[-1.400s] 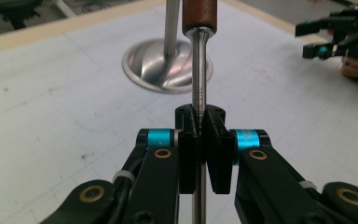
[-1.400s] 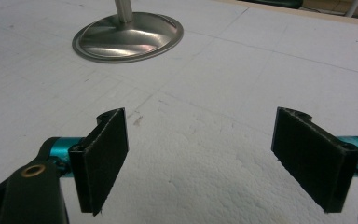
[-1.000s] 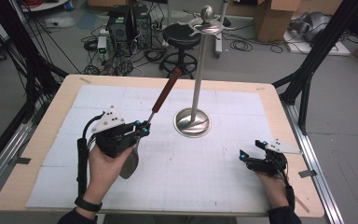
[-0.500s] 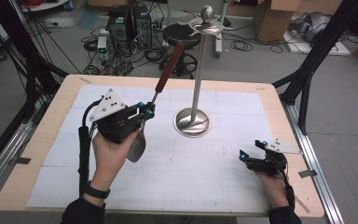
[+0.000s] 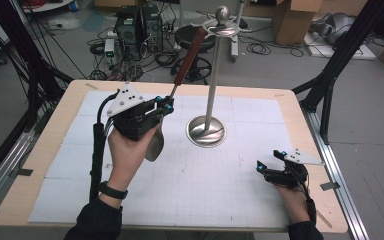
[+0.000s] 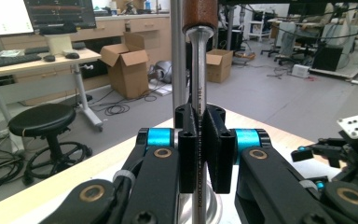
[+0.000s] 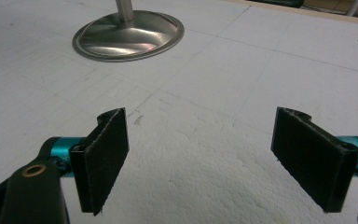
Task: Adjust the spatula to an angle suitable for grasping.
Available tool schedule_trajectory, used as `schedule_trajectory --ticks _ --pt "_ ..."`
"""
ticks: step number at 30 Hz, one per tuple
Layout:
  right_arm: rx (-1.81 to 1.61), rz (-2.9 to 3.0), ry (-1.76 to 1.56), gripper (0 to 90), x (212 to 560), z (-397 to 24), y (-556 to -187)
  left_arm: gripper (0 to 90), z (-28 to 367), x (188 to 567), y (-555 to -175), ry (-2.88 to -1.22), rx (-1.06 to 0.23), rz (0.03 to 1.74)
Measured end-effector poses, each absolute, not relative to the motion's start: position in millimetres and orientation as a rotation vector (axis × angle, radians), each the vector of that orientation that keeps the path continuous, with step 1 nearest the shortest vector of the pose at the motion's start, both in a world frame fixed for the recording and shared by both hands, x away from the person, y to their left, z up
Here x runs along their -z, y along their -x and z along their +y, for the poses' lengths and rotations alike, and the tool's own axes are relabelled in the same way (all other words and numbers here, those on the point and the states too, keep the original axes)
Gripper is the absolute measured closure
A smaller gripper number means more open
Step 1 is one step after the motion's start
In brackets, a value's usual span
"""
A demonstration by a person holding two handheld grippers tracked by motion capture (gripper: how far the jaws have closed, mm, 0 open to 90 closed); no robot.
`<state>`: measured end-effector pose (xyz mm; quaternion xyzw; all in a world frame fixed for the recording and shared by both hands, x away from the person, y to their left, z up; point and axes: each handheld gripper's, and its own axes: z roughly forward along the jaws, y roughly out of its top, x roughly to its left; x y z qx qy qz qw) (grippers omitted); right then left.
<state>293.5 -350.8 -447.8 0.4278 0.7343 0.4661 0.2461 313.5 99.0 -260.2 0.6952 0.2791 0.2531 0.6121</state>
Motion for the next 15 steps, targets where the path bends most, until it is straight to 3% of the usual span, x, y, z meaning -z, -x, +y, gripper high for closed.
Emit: schedule_trajectory --ticks 15 --pt "-1.272 2.005 -1.166 18.0 447.9 -350.7 -293.6 84.3 93.6 264.3 -324.3 -1.604 -0.572 0.64"
